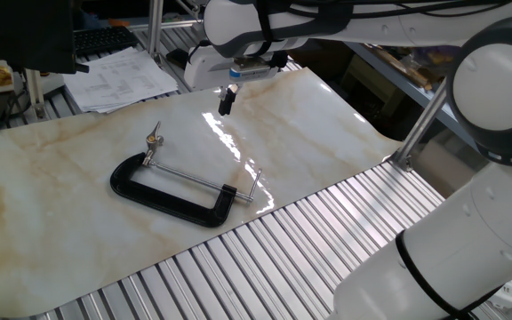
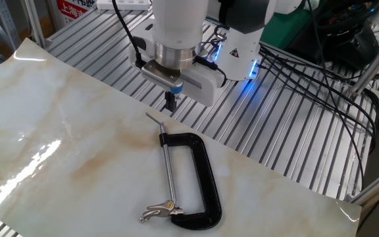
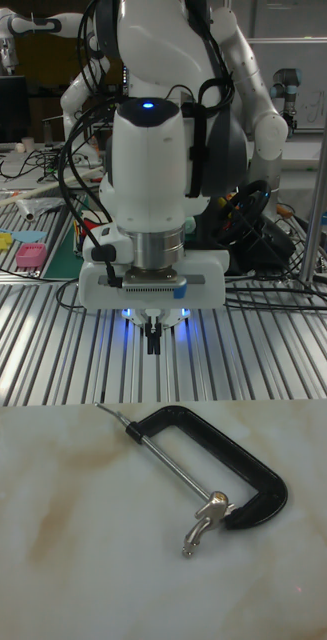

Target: Turn on the water tap

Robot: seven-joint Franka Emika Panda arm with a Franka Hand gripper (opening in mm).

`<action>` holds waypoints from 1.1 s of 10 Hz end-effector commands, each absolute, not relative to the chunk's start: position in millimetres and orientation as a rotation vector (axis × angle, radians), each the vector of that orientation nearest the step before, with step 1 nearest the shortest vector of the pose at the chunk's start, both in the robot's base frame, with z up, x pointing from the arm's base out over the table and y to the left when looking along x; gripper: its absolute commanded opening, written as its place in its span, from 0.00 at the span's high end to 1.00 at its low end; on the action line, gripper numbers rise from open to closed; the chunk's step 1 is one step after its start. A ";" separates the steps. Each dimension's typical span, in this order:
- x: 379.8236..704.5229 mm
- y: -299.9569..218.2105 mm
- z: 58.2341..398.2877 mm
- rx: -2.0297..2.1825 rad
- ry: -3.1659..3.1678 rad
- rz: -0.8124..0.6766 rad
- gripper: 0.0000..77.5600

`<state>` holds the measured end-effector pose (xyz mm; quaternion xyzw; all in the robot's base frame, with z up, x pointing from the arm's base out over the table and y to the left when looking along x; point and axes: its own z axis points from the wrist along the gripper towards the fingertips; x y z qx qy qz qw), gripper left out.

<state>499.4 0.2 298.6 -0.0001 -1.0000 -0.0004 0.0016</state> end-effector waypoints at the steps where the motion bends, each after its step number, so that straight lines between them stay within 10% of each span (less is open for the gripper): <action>1: 499.4 0.2 298.6 -0.469 -3.104 -0.235 1.00; 11: 522.5 -2.6 287.8 -0.475 -3.126 -0.179 1.00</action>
